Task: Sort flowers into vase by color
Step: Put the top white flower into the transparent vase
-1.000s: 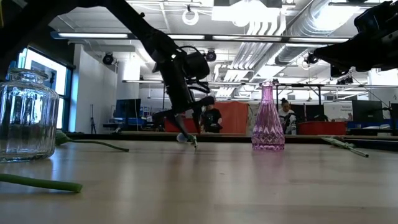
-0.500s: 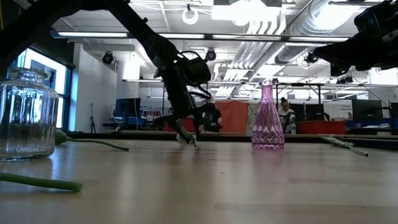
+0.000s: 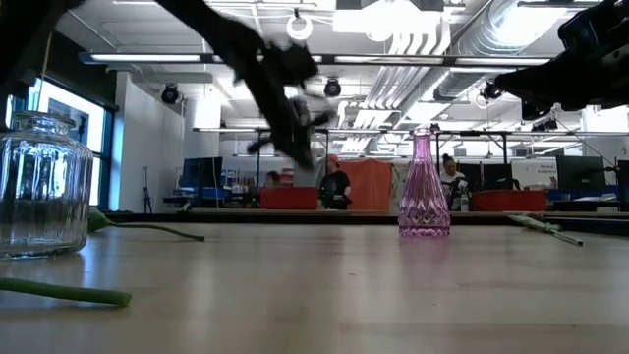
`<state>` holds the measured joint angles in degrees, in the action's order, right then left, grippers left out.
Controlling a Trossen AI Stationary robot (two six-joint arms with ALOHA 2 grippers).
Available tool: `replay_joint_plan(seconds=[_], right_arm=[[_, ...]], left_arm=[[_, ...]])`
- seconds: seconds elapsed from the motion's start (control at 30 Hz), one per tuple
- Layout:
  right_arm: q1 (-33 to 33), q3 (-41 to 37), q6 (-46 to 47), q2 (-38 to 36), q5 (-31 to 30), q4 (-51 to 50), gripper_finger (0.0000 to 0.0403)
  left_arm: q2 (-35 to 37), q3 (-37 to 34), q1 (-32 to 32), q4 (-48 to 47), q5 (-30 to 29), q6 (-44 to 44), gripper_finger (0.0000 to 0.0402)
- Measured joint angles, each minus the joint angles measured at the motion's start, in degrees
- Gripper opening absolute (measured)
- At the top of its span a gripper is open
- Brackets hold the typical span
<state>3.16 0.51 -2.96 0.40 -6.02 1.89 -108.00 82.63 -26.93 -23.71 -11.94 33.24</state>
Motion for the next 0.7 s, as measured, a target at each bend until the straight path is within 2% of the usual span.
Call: replay_joint_plan(seconds=[0.13,0.23,0.5,0.6,0.7], right_arm=[[-0.02,0.0,-0.01,0.0,0.0,0.0,0.0],[0.0,0.0,-0.02,0.0,0.0,0.0,0.0],[-0.01,0.0,0.0,0.0,0.0,0.0,0.0],[-0.02,0.0,0.0,0.0,0.0,0.0,0.0],[-0.02,0.0,-0.02,0.0,0.0,0.0,0.0]], left_arm=[[10.04,-1.07,0.56,0.35,-4.27,-8.48,0.0002],[18.71,-6.09,1.74,6.52,-5.09,-10.96,0.0001],[40.97,-33.91,13.97,27.2,-5.71,1.57,0.0001],[47.48,-41.61,19.62,35.37,-9.96,5.69,0.0],[52.61,-46.07,24.74,41.86,-14.13,5.57,0.0]])
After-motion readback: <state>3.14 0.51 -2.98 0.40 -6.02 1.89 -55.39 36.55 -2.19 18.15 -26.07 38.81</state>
